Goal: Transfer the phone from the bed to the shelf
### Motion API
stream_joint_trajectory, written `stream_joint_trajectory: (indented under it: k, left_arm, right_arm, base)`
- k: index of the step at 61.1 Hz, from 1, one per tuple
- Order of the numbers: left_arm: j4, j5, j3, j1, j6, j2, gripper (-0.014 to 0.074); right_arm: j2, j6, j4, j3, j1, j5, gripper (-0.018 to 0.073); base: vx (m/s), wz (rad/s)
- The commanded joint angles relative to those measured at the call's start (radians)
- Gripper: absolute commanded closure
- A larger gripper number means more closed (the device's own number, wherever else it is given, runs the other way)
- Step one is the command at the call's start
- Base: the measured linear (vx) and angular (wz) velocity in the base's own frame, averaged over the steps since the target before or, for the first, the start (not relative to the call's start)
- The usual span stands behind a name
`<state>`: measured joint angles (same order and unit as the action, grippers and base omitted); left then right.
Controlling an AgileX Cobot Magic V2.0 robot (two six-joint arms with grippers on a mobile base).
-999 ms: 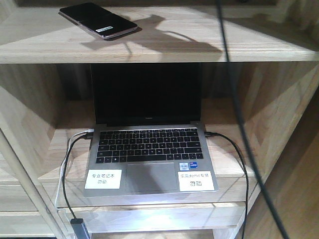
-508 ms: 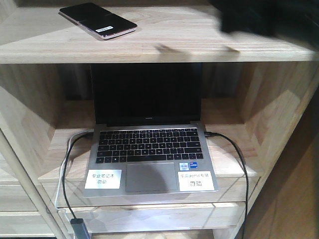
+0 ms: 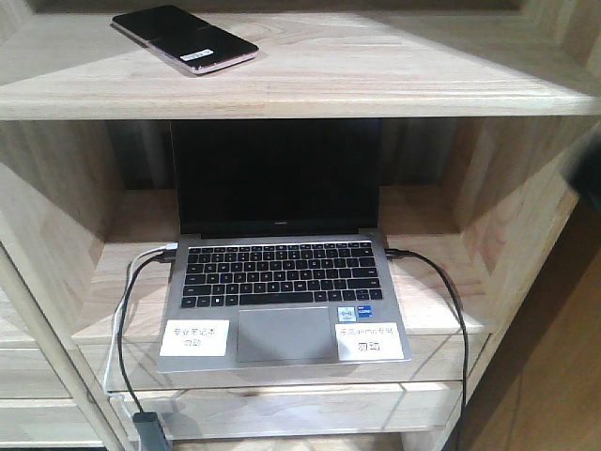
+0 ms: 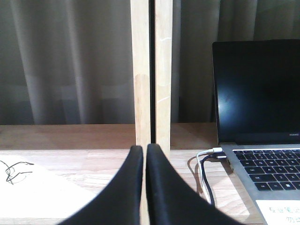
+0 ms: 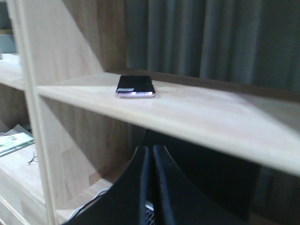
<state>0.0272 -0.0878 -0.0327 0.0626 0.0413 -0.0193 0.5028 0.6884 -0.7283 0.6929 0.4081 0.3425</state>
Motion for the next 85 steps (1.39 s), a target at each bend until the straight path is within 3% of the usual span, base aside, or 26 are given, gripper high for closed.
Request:
stream_joint_trajectory:
  k: [1,23,85]
  left_arm:
    - [0.010,0.072,0.025,-0.006,-0.009,-0.007,0.0595]
    - [0.010,0.072,0.025,-0.006,-0.009,-0.007,0.0595]
    - [0.010,0.072,0.025,-0.006,-0.009,-0.007,0.0595]
  right_arm:
    - [-0.080,-0.008,-0.019,-0.048,-0.003,-0.056,0.0564]
    - [-0.303,-0.030,-0.018,-0.235,-0.003,-0.062,0.0564]
    - [-0.305,-0.030,0.005,-0.239,-0.004,-0.062,0.0564]
  base:
    - [0.00,0.00]
    - [0.00,0.00]
    - [0.00,0.00]
